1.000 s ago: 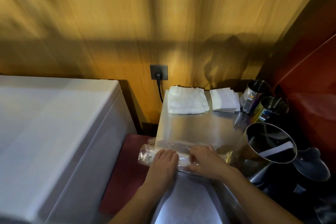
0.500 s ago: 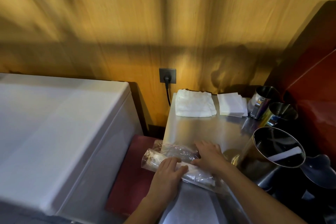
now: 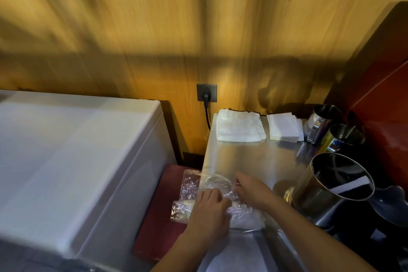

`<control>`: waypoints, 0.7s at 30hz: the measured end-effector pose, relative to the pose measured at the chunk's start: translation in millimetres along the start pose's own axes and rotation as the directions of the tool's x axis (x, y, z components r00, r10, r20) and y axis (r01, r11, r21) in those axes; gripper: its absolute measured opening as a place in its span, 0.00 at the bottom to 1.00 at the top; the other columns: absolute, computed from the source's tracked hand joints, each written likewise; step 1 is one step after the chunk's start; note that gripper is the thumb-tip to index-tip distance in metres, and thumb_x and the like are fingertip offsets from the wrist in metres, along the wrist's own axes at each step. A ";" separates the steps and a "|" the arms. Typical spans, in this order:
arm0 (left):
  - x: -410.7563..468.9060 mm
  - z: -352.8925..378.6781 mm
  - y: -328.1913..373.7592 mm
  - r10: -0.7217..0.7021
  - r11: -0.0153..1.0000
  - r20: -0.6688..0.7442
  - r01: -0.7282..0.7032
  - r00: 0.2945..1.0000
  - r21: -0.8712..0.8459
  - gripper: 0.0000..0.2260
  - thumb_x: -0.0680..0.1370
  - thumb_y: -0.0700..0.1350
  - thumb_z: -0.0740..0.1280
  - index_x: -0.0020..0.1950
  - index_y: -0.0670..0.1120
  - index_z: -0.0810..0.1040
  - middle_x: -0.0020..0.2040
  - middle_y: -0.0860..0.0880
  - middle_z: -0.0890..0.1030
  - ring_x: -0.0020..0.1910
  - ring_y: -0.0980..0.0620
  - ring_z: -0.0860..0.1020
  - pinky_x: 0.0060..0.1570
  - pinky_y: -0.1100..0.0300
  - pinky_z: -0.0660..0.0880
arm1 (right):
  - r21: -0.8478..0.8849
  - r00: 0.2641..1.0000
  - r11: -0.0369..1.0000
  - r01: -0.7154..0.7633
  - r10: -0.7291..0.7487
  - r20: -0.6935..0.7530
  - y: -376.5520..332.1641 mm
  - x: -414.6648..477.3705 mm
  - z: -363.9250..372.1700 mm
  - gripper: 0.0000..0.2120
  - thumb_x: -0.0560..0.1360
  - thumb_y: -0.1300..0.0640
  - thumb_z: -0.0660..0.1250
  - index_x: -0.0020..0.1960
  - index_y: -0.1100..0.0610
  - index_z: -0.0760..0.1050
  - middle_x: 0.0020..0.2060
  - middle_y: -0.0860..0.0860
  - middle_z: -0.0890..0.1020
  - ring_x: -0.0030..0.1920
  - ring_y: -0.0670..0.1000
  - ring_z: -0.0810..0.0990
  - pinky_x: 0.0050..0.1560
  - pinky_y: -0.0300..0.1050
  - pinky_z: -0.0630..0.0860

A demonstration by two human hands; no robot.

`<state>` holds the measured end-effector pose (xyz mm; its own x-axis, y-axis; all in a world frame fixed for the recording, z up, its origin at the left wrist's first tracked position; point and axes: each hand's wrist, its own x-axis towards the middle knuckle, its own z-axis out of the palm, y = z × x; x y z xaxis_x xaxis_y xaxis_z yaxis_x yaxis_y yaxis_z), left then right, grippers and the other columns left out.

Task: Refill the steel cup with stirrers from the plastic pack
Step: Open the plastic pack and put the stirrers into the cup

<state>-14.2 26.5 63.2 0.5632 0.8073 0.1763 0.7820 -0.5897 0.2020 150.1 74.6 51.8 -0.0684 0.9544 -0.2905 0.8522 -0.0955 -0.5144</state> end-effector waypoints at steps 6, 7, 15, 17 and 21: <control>0.0 4.9 -6.1 0.059 0.990 0.115 -0.043 0.992 -0.135 0.17 0.71 0.47 0.64 0.59 0.46 0.69 0.57 0.48 0.76 0.58 0.47 0.70 0.59 0.60 0.58 | -0.011 0.996 1.000 -0.004 0.003 -0.087 -1.4 -4.5 -12.2 0.08 0.78 0.55 0.56 0.41 0.53 0.68 0.45 0.59 0.80 0.45 0.59 0.78 0.43 0.48 0.71; -0.7 5.3 -6.6 0.064 0.990 0.131 -0.046 0.989 -0.136 0.20 0.72 0.50 0.64 0.62 0.47 0.68 0.58 0.49 0.75 0.59 0.48 0.70 0.60 0.59 0.58 | -0.007 0.996 1.000 -0.014 0.014 -0.093 -2.6 -5.1 -15.7 0.12 0.78 0.52 0.56 0.38 0.54 0.70 0.41 0.58 0.80 0.44 0.58 0.78 0.40 0.47 0.70; -10.5 8.2 -4.4 0.182 0.977 0.048 -0.175 0.982 -0.119 0.18 0.63 0.53 0.69 0.50 0.49 0.79 0.49 0.48 0.80 0.49 0.47 0.79 0.50 0.59 0.62 | 0.028 0.989 1.000 0.010 -0.014 0.150 -21.1 -16.4 -44.8 0.13 0.67 0.57 0.73 0.39 0.69 0.78 0.34 0.59 0.79 0.34 0.55 0.75 0.33 0.46 0.67; -14.6 9.5 -3.4 0.173 0.974 0.026 -0.167 0.985 -0.153 0.20 0.66 0.56 0.63 0.54 0.48 0.77 0.52 0.48 0.80 0.52 0.47 0.78 0.52 0.60 0.62 | 0.018 0.998 1.000 -0.004 0.003 0.063 -20.3 -15.6 -48.3 0.08 0.69 0.63 0.66 0.42 0.68 0.79 0.39 0.63 0.82 0.40 0.60 0.79 0.37 0.47 0.70; -17.2 5.9 2.0 0.125 0.978 -0.020 -0.126 0.992 -0.167 0.21 0.72 0.59 0.60 0.58 0.48 0.76 0.46 0.49 0.79 0.46 0.49 0.76 0.48 0.60 0.63 | 0.023 0.998 0.999 0.038 -0.039 0.052 -31.0 -19.2 -56.4 0.13 0.70 0.62 0.63 0.27 0.57 0.69 0.30 0.57 0.76 0.35 0.52 0.71 0.35 0.43 0.63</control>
<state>-20.7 11.6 55.0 0.6508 0.7268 0.2197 0.6490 -0.6826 0.3359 154.2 75.1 118.9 -0.1282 0.9414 -0.3119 0.8370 -0.0659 -0.5432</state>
